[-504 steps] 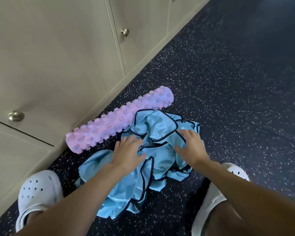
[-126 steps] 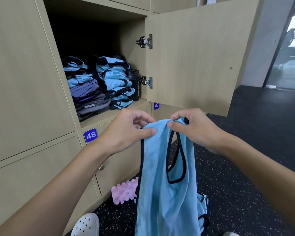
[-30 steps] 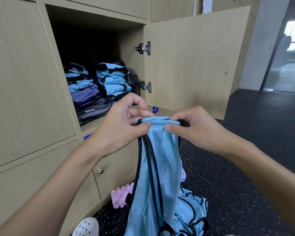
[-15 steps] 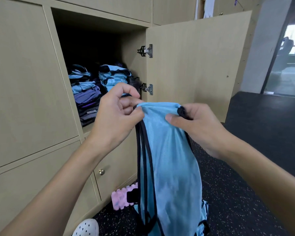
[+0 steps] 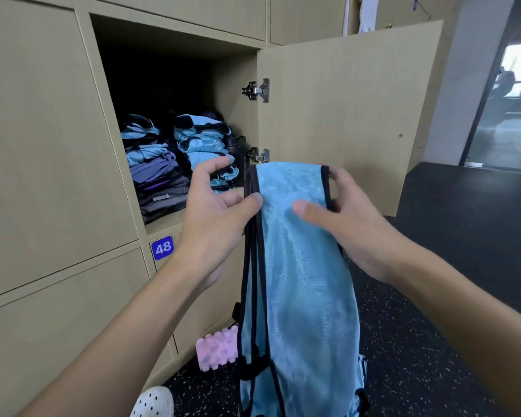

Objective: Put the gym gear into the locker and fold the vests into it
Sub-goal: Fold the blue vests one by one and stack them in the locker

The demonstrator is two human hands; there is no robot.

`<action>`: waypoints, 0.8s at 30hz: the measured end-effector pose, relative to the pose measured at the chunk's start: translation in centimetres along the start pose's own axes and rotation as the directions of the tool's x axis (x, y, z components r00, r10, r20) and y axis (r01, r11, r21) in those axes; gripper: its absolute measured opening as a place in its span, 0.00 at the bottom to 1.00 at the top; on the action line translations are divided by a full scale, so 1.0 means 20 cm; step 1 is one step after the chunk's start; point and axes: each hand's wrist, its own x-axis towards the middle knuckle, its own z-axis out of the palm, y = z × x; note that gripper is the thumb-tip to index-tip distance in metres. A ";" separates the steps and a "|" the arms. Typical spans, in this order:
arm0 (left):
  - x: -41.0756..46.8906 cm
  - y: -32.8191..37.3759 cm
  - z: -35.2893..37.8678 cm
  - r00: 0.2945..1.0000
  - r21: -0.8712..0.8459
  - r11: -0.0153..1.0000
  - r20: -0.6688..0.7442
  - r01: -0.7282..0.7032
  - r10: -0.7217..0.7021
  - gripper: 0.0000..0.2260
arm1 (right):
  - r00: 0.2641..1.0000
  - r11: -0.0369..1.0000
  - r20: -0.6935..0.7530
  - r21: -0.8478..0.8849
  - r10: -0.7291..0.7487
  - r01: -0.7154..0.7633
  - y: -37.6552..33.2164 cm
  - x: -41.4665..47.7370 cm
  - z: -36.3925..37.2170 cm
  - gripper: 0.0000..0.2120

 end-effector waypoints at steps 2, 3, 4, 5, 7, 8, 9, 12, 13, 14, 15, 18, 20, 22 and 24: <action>0.01 -0.01 0.00 0.998 -0.002 1.000 -0.051 -0.022 0.022 0.20 | 0.996 0.997 0.090 -0.071 0.018 -0.012 0.03 -0.01 0.01 0.41; 0.01 -0.02 -0.01 0.996 -0.012 0.999 -0.086 -0.032 0.031 0.20 | 0.995 0.997 0.099 -0.072 0.006 0.002 0.04 -0.01 0.02 0.43; 0.01 -0.03 0.00 0.993 -0.019 0.999 -0.118 -0.031 0.028 0.20 | 0.996 0.998 0.085 -0.057 -0.009 0.014 0.05 -0.01 0.02 0.44; 0.01 -0.05 -0.01 0.991 -0.007 1.000 -0.134 -0.013 0.012 0.21 | 0.998 0.999 0.064 -0.021 -0.028 0.030 0.04 -0.01 0.02 0.44; -0.01 -0.10 -0.02 0.994 0.092 0.992 -0.075 0.086 -0.079 0.31 | 0.997 0.997 0.011 0.040 -0.072 0.072 0.03 0.00 0.02 0.42; -0.03 -0.13 -0.02 0.991 0.159 0.979 -0.015 0.131 -0.130 0.38 | 0.995 0.995 -0.022 0.035 -0.095 0.096 0.02 0.00 0.03 0.42; -0.05 -0.14 -0.02 0.985 0.210 0.965 0.043 0.154 -0.167 0.42 | 0.991 0.993 -0.062 0.010 -0.119 0.120 0.02 0.01 0.03 0.41; -0.07 -0.17 0.00 0.984 0.214 0.971 0.113 0.108 -0.135 0.40 | 0.976 0.990 -0.166 -0.049 -0.142 0.135 0.03 0.03 0.01 0.40; -0.06 -0.16 0.01 0.989 0.199 0.977 0.106 0.081 -0.104 0.38 | 0.980 0.992 -0.154 -0.022 -0.124 0.122 0.03 0.03 0.00 0.41; -0.05 -0.15 0.01 0.993 0.188 0.980 0.088 0.064 -0.082 0.35 | 0.990 0.995 -0.105 0.007 -0.096 0.097 0.04 0.02 -0.01 0.43; -0.04 -0.14 0.01 0.995 0.167 0.984 0.063 0.059 -0.071 0.33 | 0.998 0.998 -0.025 0.020 -0.064 0.065 0.05 0.02 -0.02 0.46; 0.00 -0.12 -0.01 0.999 0.091 0.995 -0.009 0.036 -0.036 0.27 | 0.978 0.999 0.209 -0.030 0.031 -0.025 0.08 0.00 -0.03 0.51; 0.02 -0.11 -0.02 0.997 0.062 0.997 -0.069 0.045 -0.040 0.25 | 0.974 0.999 0.223 -0.022 0.041 -0.037 0.09 -0.01 -0.03 0.48; 0.01 -0.12 -0.03 0.994 0.093 0.993 -0.081 0.076 -0.069 0.28 | 0.989 1.000 0.150 -0.022 -0.003 0.006 0.09 -0.01 -0.02 0.44; -0.02 -0.14 -0.03 0.990 0.187 0.974 0.018 0.132 -0.137 0.38 | 0.997 0.999 0.054 0.004 -0.052 0.052 0.10 0.01 -0.02 0.42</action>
